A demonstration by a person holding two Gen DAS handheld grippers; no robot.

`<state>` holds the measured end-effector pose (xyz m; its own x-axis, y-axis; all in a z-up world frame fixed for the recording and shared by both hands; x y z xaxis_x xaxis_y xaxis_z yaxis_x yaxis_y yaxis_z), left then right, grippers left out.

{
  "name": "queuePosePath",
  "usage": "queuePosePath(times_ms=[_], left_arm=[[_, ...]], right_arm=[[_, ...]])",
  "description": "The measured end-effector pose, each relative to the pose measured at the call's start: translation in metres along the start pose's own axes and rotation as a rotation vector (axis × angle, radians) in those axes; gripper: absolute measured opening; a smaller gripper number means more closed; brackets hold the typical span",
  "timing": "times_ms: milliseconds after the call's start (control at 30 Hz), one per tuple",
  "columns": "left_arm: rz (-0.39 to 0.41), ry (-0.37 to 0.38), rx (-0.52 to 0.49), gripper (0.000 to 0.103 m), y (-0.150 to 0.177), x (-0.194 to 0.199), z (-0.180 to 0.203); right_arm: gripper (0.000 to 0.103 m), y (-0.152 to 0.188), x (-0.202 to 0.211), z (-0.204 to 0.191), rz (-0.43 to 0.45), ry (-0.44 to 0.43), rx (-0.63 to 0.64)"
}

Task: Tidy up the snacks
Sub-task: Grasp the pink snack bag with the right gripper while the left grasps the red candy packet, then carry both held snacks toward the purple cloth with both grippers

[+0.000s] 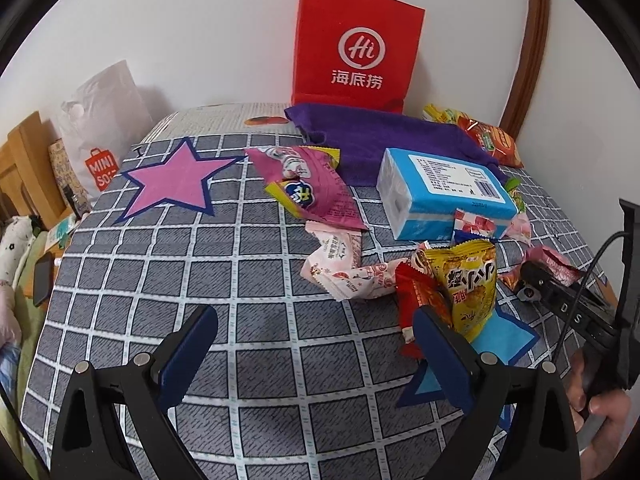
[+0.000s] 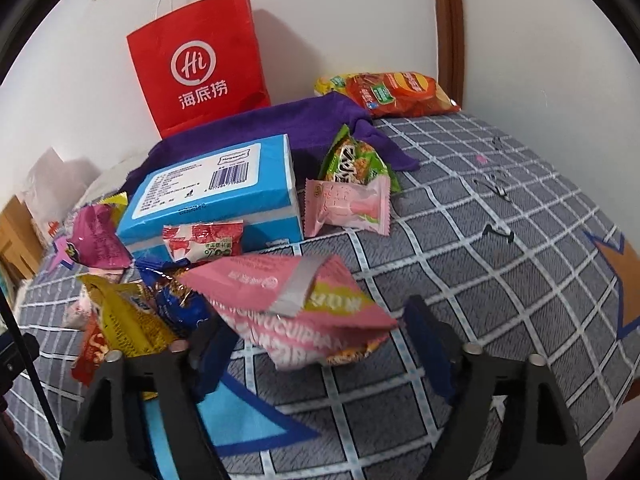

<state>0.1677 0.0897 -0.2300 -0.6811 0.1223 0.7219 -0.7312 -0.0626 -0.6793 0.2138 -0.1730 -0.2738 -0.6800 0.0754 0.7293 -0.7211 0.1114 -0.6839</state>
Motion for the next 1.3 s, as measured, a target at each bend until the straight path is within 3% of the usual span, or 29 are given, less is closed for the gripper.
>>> queuePosePath(times_ms=[100, 133, 367, 600, 833, 933, 1033, 1300], left_arm=[[-0.012, 0.012, -0.011, 0.098, -0.001, -0.005, 0.005], [-0.013, 0.02, -0.013, 0.097, -0.001, -0.007, 0.008], [-0.043, 0.053, -0.07, 0.094, 0.001, -0.021, 0.034], [-0.095, 0.068, -0.113, 0.083, 0.01, -0.043, 0.056], [-0.123, 0.091, -0.128, 0.082, 0.014, -0.057, 0.068], [-0.149, 0.087, -0.129, 0.068, 0.019, -0.066, 0.071], [-0.139, 0.072, -0.136, 0.044, 0.017, -0.064, 0.071], [-0.131, 0.095, -0.118, 0.04, 0.009, -0.043, 0.067]], right_arm=[[0.046, -0.002, -0.001, -0.003, 0.004, -0.004, 0.028], [0.045, -0.002, -0.001, -0.003, 0.002, -0.009, 0.03], [0.043, -0.003, 0.004, 0.01, -0.002, -0.006, 0.018], [0.043, -0.002, 0.008, 0.028, -0.015, -0.006, -0.006], [0.043, 0.001, 0.008, 0.03, -0.018, -0.019, -0.006], [0.043, 0.001, 0.007, 0.03, -0.022, -0.025, -0.009], [0.043, 0.001, 0.008, 0.03, -0.024, -0.028, -0.006], [0.041, -0.01, 0.03, 0.028, -0.007, -0.029, 0.015]])
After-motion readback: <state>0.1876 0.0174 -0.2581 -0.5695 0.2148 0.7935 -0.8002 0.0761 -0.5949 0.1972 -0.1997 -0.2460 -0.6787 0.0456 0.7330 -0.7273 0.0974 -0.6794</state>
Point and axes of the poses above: each gripper's, at about its wrist camera, not at the fingertips, and x roughly against the way its jaws point, z to its right, y to its underside, the point moved 9 cm from there along -x, roughly the way its jaws point, and after that the axes turned 4 degrees about y, right-handed, at the moved point
